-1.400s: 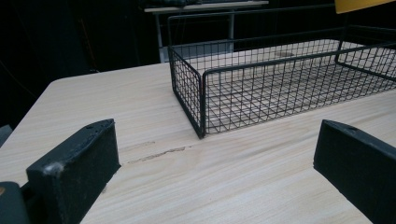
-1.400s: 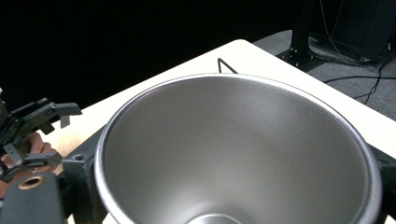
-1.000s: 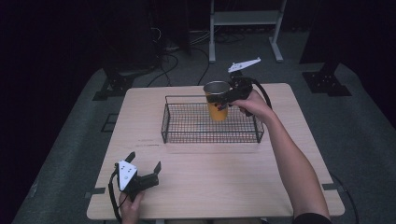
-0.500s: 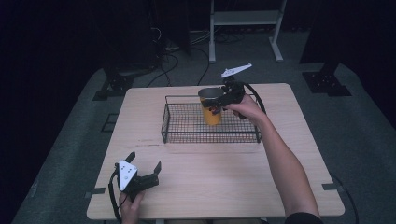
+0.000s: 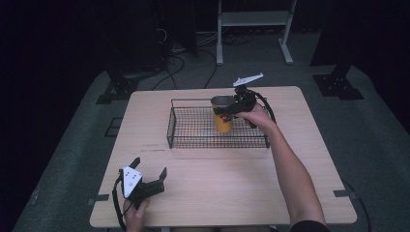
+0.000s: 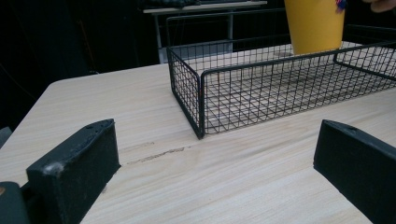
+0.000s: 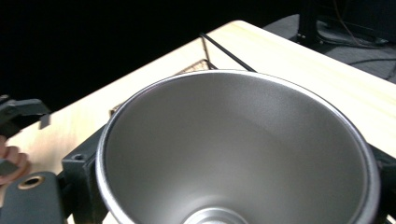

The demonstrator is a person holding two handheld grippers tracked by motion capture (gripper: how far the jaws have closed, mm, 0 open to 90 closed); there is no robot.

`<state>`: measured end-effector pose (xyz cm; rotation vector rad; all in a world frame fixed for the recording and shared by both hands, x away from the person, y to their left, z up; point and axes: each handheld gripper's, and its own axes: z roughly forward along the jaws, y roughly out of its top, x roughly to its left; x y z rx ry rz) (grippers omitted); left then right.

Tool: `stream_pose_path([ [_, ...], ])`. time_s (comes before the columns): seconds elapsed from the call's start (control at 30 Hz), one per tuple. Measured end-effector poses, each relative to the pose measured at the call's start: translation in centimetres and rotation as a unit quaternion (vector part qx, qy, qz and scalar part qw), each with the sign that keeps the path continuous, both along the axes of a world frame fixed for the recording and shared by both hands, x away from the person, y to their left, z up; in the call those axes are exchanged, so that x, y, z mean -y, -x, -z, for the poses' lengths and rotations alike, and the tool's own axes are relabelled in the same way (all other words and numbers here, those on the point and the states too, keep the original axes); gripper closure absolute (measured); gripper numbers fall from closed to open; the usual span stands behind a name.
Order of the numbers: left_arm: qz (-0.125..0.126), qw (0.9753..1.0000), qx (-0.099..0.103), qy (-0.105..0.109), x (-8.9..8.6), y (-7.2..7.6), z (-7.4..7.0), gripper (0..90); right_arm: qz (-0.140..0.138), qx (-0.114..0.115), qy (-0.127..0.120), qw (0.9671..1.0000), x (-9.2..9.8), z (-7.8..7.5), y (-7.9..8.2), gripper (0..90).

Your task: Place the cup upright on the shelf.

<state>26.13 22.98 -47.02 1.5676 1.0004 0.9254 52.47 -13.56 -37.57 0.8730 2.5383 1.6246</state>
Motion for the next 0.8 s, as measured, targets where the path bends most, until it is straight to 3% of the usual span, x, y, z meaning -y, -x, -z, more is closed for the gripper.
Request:
stream_pose_path([
  [0.1,0.0,1.0,0.0,0.0,0.0,0.0,0.0,0.0,0.003,-0.009,0.01,0.9999,0.2,0.9,-0.3,9.8],
  [0.4,0.001,1.0,0.0,0.001,0.0,0.0,0.0,0.0,0.02,-0.005,0.031,0.9993,0.1,2.7,-0.6,9.8],
  [0.6,0.001,1.0,0.001,0.001,0.0,0.0,0.0,0.0,0.031,0.014,0.056,0.9978,-0.1,3.8,-0.8,9.8],
  [0.8,0.001,1.0,0.0,0.001,0.0,0.0,0.0,0.0,0.027,0.038,0.061,0.9971,-0.5,4.1,-0.7,9.7],
])
